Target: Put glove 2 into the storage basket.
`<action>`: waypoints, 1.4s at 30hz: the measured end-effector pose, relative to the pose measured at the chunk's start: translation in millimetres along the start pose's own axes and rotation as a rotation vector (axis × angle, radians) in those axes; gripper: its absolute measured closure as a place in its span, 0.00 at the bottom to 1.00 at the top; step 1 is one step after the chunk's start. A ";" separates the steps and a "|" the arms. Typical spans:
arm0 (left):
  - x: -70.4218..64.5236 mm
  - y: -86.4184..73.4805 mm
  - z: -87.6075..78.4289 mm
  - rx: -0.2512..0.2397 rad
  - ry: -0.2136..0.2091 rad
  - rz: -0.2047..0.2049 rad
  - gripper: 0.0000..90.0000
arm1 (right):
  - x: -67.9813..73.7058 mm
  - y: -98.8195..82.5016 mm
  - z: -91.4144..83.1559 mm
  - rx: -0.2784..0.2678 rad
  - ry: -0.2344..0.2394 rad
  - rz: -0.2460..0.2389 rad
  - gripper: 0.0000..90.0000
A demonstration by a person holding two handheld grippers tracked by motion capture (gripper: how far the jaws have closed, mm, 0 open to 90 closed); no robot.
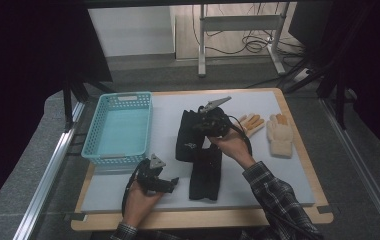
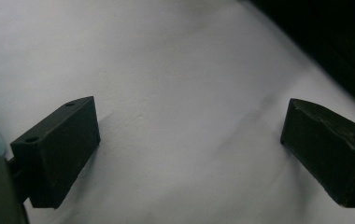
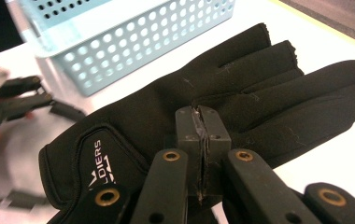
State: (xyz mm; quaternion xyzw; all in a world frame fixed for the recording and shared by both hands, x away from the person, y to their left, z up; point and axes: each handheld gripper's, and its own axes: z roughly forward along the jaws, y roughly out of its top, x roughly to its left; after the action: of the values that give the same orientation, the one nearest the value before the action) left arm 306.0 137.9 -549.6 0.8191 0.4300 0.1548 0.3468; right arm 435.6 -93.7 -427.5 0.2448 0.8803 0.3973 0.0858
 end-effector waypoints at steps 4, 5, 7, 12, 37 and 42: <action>-0.2 0.1 0.1 -0.003 0.000 -0.002 0.05 | 6.1 -11.0 -17.5 -0.001 0.002 -0.003 0.97; -0.2 0.1 0.1 -0.003 0.000 -0.002 0.05 | 8.0 -14.2 -21.6 -0.001 0.002 -0.004 0.97; -0.3 0.1 0.1 -0.003 0.001 -0.002 0.05 | 12.1 -21.8 -29.4 0.001 0.004 -0.005 0.97; -0.6 0.0 0.3 -0.007 0.001 -0.006 0.05 | 21.7 -44.1 -46.2 0.014 0.016 0.000 0.97; -0.5 0.1 0.0 -0.002 0.002 -0.003 0.06 | 45.8 -102.4 -11.7 0.104 -0.018 0.025 0.93; -0.5 0.1 0.0 -0.002 0.002 -0.002 0.06 | 42.6 -109.6 -7.3 0.094 -0.002 0.044 0.74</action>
State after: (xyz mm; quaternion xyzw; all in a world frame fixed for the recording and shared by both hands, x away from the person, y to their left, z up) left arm 305.8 137.5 -549.5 0.8181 0.4310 0.1560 0.3474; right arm 356.5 -139.2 -502.1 0.2681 0.8924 0.3569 0.0662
